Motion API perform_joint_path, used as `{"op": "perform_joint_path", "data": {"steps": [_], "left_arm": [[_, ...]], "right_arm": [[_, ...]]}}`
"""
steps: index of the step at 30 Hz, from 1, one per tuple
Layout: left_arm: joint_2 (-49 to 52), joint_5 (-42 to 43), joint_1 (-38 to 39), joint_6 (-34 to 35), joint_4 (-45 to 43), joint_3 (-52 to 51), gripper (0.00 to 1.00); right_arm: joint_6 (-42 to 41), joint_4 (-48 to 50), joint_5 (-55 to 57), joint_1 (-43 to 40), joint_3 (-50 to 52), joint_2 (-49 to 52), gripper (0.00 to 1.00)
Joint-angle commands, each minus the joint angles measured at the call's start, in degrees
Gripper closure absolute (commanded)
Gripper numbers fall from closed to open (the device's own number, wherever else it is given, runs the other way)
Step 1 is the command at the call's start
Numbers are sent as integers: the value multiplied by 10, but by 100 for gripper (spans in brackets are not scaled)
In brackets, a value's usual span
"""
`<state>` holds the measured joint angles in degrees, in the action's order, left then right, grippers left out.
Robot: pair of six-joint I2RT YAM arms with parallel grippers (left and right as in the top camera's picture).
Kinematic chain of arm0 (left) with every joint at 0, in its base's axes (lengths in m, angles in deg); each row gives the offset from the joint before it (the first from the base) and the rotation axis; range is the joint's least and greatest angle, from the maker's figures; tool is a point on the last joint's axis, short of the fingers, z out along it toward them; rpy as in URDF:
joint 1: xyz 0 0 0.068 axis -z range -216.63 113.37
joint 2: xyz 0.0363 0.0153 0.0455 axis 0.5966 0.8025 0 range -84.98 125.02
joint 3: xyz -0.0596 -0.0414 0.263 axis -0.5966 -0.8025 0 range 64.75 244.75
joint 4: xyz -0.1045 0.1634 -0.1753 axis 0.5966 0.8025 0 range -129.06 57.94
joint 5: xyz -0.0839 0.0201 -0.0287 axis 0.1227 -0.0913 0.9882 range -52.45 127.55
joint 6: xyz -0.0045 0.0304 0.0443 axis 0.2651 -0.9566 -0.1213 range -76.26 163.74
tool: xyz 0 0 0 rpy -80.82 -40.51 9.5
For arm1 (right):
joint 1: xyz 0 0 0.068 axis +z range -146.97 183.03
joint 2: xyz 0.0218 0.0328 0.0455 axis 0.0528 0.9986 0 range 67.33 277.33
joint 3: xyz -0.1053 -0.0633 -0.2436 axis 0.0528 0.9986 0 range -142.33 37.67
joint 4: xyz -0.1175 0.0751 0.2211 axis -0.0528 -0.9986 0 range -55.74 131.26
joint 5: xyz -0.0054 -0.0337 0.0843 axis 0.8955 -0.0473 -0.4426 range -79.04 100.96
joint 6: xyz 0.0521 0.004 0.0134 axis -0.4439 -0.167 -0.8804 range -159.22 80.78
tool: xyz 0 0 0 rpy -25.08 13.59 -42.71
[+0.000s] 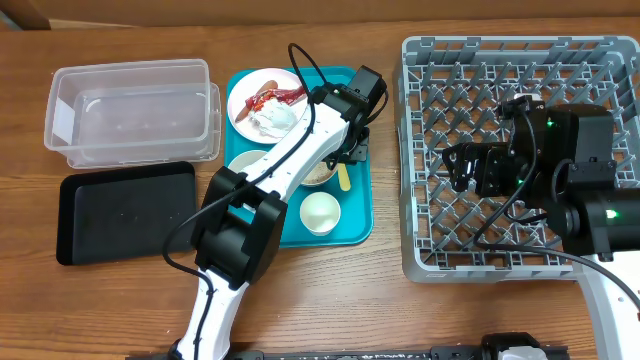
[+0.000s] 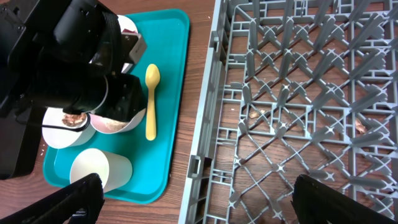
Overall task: Sort waste into correct bins and load items into the dishwasher
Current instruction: 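Reach the left gripper to the white rice bowl and grasp its rim, then lift the rice bowl and carry it left over the black tray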
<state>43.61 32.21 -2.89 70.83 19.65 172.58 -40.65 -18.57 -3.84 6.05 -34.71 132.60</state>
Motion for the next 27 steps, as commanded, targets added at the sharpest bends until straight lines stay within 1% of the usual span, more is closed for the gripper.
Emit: {"op": "perform_joint_path", "data": {"steps": [1,4,8,9,12,14,15,17,23,27], "left_arm": [[16,-16,-1,3,-9,8,75],[19,-25,-1,1,-19,4,70],[24,-26,-1,1,-24,4,70],[24,-26,-1,1,-24,4,71],[24,-26,-1,1,-24,4,80],[24,-26,-1,1,-25,3,82],[24,-26,-1,1,-25,3,85],[24,-26,-1,-1,-25,3,96],[21,-27,-2,-1,-19,3,96],[13,-27,-2,-27,7,27,96]], "right_arm": [[4,1,-3,-2,-15,-1,0],[4,2,-3,-2,-15,-1,0],[4,2,-3,-2,-15,-1,0],[4,2,-3,-2,-15,-1,0],[4,1,-3,-2,-15,-1,0],[4,1,-3,-2,-15,-1,0],[4,1,-3,-2,-15,-1,0],[4,2,-3,-2,-15,-1,0],[4,1,-2,-2,-15,-1,0],[4,2,-2,-2,-15,-1,0]]}}
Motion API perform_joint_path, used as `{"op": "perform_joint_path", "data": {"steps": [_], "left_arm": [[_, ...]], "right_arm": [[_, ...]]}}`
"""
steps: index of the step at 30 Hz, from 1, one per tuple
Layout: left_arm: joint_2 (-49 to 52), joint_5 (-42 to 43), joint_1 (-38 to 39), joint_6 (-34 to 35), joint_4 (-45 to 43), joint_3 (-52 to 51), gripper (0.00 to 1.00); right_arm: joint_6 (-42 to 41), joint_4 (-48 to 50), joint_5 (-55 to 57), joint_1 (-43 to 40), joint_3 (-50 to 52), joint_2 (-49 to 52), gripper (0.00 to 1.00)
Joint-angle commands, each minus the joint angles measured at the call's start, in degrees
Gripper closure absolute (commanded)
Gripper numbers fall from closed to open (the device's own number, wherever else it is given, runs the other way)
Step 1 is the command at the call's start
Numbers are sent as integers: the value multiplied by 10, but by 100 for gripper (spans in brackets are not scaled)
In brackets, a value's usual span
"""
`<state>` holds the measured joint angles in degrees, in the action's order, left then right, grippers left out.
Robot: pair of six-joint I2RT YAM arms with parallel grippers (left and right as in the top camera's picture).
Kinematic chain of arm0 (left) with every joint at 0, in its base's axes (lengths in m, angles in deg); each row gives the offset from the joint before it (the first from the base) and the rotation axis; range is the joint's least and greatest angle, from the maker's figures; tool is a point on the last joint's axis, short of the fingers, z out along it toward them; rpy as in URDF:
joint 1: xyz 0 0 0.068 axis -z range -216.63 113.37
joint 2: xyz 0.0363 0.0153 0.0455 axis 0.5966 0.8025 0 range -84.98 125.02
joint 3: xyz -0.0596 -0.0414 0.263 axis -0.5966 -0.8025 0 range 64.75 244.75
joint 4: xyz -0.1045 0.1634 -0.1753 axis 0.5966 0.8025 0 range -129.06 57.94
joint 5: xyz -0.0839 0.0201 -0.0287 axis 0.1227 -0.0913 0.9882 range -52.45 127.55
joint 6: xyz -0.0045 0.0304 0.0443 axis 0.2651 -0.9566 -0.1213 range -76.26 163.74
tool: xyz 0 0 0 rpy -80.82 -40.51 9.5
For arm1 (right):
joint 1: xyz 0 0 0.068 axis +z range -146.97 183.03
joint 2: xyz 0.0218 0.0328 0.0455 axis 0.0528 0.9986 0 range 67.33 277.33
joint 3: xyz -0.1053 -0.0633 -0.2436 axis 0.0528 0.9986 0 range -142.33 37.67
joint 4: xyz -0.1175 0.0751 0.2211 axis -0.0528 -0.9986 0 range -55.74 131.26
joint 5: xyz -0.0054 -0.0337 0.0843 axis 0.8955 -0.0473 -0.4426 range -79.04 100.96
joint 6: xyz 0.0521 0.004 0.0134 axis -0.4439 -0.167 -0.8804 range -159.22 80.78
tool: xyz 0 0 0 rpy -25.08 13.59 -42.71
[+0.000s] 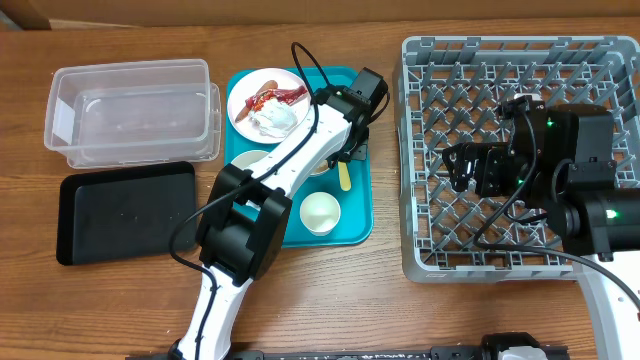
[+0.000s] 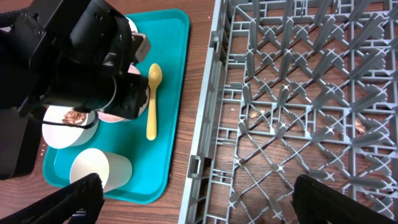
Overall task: Sort waste into correct bins and load items into the dishwasher
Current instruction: 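Lift the rice bowl and carry it left over the black tray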
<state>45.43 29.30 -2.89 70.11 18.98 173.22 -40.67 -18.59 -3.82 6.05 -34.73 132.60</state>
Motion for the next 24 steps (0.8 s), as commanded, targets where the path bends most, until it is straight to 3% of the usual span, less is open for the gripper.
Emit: {"op": "perform_joint_path", "data": {"steps": [1,11,19,24], "left_arm": [[-6,2,-2,-23,27,34,96],[-7,19,-12,-42,224,281,96],[-8,97,-73,-52,388,433,96],[-31,223,-131,-89,388,439,96]], "right_arm": [[4,2,-2,-2,-15,-1,0],[4,8,-3,-2,-15,-1,0],[4,8,-3,-2,-15,-1,0],[4,7,-3,-2,-15,-1,0]]}}
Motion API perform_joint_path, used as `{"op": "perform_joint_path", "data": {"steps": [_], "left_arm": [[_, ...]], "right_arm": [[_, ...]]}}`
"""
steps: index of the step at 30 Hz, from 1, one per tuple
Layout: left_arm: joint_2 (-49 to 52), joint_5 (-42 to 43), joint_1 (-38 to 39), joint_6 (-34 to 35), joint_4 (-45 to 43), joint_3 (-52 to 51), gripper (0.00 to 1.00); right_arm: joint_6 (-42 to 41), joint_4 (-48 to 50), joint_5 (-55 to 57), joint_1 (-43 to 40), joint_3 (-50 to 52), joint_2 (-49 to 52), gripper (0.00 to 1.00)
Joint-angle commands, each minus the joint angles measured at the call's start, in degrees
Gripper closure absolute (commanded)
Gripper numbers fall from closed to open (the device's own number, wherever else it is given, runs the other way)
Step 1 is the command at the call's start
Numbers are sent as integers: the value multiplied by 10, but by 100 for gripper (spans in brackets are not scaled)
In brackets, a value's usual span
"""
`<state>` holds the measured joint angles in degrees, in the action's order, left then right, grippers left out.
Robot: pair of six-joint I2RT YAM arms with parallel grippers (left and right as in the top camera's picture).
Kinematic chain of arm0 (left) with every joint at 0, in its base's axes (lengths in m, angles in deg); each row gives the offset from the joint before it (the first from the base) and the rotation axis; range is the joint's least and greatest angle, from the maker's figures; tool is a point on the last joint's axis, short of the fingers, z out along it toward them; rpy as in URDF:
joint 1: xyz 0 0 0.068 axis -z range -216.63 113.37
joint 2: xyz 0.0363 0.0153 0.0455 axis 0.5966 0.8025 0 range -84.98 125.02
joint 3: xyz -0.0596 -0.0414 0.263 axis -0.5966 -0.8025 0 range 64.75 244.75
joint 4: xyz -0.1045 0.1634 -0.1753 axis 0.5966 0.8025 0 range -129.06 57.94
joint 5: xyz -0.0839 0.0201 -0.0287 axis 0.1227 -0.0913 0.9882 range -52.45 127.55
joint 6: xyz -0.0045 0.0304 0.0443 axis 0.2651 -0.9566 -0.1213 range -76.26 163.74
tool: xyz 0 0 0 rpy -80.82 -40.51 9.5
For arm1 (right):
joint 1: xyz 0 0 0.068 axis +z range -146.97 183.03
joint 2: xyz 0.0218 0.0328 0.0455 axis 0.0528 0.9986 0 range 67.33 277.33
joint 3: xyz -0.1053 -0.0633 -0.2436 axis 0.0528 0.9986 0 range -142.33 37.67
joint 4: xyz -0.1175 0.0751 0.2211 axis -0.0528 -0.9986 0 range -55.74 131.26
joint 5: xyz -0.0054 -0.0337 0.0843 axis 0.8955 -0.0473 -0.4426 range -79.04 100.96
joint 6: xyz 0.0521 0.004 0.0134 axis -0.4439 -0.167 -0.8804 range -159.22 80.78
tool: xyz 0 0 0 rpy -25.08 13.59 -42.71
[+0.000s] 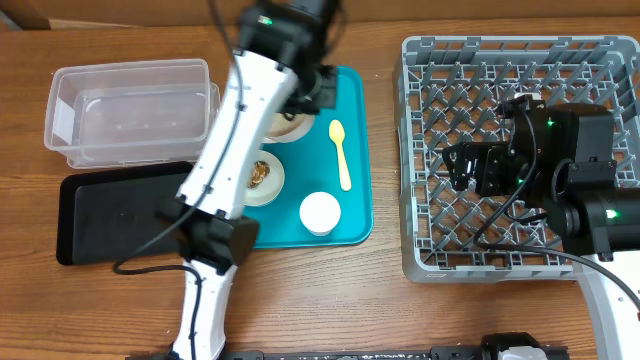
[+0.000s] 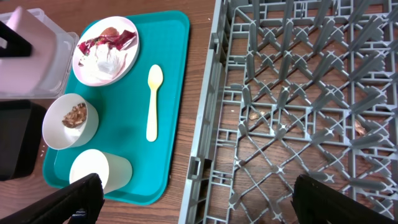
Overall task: Sort waste into correct bins and load items into the dishwasher
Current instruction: 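Lift the rice bowl and carry it left over the black tray, then tip the bowl with the left gripper to pour rice onto the black tray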
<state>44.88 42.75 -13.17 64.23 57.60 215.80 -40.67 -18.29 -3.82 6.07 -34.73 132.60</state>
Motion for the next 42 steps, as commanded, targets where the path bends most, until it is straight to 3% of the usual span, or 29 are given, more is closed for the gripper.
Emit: {"op": "perform_joint_path", "data": {"steps": [1,7,15,25,33,38,42], "left_arm": [[-33,106,-36,-39,2,10,96],[-110,70,-54,-42,2,-49,96],[-256,-8,-88,-27,2,-232,96],[-353,-2,-223,-44,-36,-458,96],[-410,139,-350,-145,-134,-617,96],[-410,320,-449,-276,-197,-709,96],[-405,436,-525,-331,-244,-782,96]], "right_arm": [[4,3,-3,-2,-15,-1,0],[4,-3,-3,-2,-15,-1,0],[4,-4,-3,-2,-15,-1,0],[4,-4,-3,-2,-15,-1,0],[2,-4,-5,-2,-15,0,0],[0,-4,-8,-2,-15,2,1],[0,-6,-10,-2,-15,5,0]]}}
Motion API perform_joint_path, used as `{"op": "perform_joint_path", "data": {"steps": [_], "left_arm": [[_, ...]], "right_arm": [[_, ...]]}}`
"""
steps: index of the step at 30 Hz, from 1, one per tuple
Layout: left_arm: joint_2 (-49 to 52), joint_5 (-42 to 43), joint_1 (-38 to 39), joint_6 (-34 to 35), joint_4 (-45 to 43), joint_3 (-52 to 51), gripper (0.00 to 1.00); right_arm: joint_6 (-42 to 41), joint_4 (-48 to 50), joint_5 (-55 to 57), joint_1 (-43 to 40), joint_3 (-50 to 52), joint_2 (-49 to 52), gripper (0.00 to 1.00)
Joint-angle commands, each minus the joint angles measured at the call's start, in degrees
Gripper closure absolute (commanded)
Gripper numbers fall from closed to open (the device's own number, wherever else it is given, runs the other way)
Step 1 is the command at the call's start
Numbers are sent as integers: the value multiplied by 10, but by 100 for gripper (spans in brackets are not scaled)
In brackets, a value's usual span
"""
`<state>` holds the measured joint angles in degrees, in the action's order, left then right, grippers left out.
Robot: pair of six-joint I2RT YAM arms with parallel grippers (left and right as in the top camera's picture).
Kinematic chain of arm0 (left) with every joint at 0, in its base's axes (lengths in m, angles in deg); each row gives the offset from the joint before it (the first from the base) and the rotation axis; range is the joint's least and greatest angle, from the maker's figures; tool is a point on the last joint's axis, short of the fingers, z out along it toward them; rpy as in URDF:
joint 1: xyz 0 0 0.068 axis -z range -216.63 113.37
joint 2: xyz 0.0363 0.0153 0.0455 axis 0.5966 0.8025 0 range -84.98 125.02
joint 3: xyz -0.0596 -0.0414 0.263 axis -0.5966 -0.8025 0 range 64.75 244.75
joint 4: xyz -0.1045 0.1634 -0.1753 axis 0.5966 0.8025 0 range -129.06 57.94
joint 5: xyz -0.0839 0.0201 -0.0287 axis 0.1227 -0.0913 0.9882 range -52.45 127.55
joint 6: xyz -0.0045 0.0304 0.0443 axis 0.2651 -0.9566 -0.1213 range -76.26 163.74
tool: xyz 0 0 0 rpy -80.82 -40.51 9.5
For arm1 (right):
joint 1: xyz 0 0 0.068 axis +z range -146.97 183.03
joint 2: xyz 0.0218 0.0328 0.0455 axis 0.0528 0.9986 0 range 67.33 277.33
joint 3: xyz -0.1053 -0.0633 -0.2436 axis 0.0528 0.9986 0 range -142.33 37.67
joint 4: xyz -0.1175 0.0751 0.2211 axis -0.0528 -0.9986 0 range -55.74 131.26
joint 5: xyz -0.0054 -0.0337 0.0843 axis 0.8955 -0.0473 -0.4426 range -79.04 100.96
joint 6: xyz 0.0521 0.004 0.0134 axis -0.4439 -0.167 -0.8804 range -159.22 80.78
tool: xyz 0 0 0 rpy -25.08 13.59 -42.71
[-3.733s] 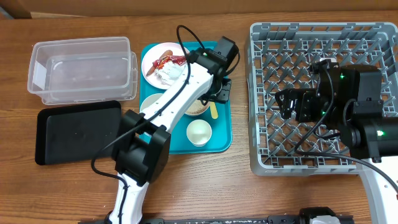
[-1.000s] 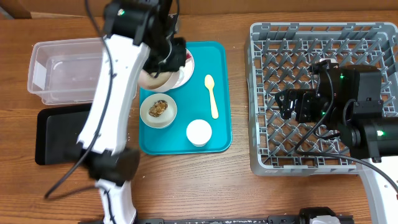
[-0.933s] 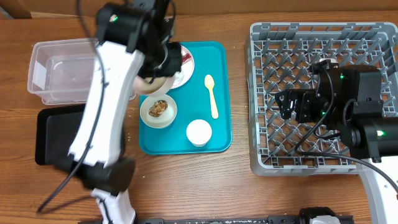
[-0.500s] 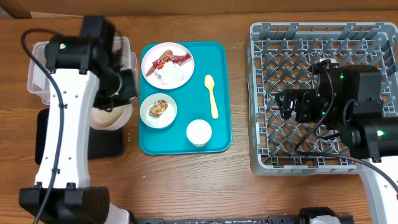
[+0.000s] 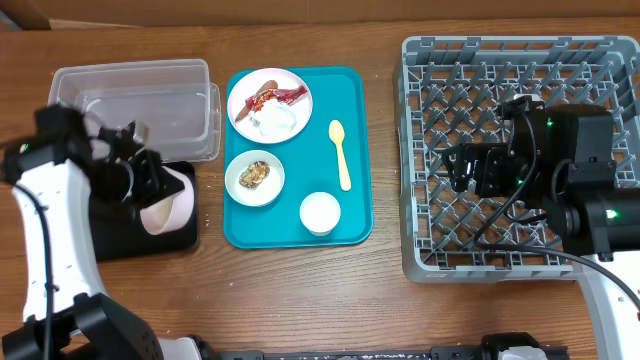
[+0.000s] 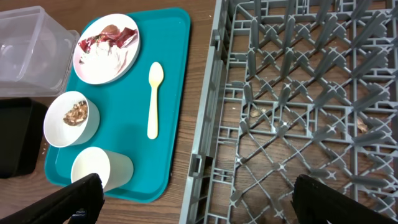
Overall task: Sort waste into correct bins and load items into the dishwasher
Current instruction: 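Tip the bowl with the left gripper to pour rice onto the black tray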
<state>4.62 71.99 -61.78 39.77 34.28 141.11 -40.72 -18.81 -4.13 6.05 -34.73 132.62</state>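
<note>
My left gripper (image 5: 148,183) is shut on a pinkish-white bowl (image 5: 166,208), held tipped on its side over the right end of the black tray (image 5: 100,235). The teal tray (image 5: 355,215) carries a plate of food scraps (image 5: 268,104), a small bowl with brown scraps (image 5: 254,176), a white cup (image 5: 320,213) and a yellow spoon (image 5: 340,155). Over the grey dish rack (image 5: 420,255) hangs my right gripper (image 6: 199,205), open and holding nothing, with the same cup (image 6: 102,171) and spoon (image 6: 153,99) in its view.
A clear plastic bin (image 5: 135,105) stands at the back left, just behind the black tray. The rack's prongs (image 6: 292,93) rise all over its floor, with a few crumbs on the table beneath. Bare wood runs along the table's front edge.
My left arm has moved from high over the teal tray's back left to the far left. Its gripper now holds the bowl tipped over the black tray. My right arm is unchanged.
My left gripper was first down on the teal tray at a pinkish bowl beside the spoon, and stayed there at the second moment. Then the arm was raised and that bowl was gone from the tray. Now it hangs tilted over the black tray. My right gripper stayed open.
</note>
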Motion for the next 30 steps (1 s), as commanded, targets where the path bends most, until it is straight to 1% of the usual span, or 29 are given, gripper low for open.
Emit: {"op": "perform_joint_path", "data": {"steps": [1,4,7,12,23,30], "left_arm": [[1,162,-56,-100,-17,-48,96],[19,207,-112,-145,-18,-76,96],[39,223,-153,-158,-16,-80,96],[74,278,-189,-182,-18,-80,96],[114,390,-221,-183,-14,-80,96],[114,416,-245,-152,-7,-80,96]], "right_arm": [[0,-2,-10,-2,-15,5,1],[0,-4,-18,-2,-15,5,0],[0,-3,-17,-2,-15,6,0],[-2,-4,-18,-2,-15,6,1],[-2,-3,-17,-2,-15,6,0],[-2,-3,-15,-2,-15,7,0]]}}
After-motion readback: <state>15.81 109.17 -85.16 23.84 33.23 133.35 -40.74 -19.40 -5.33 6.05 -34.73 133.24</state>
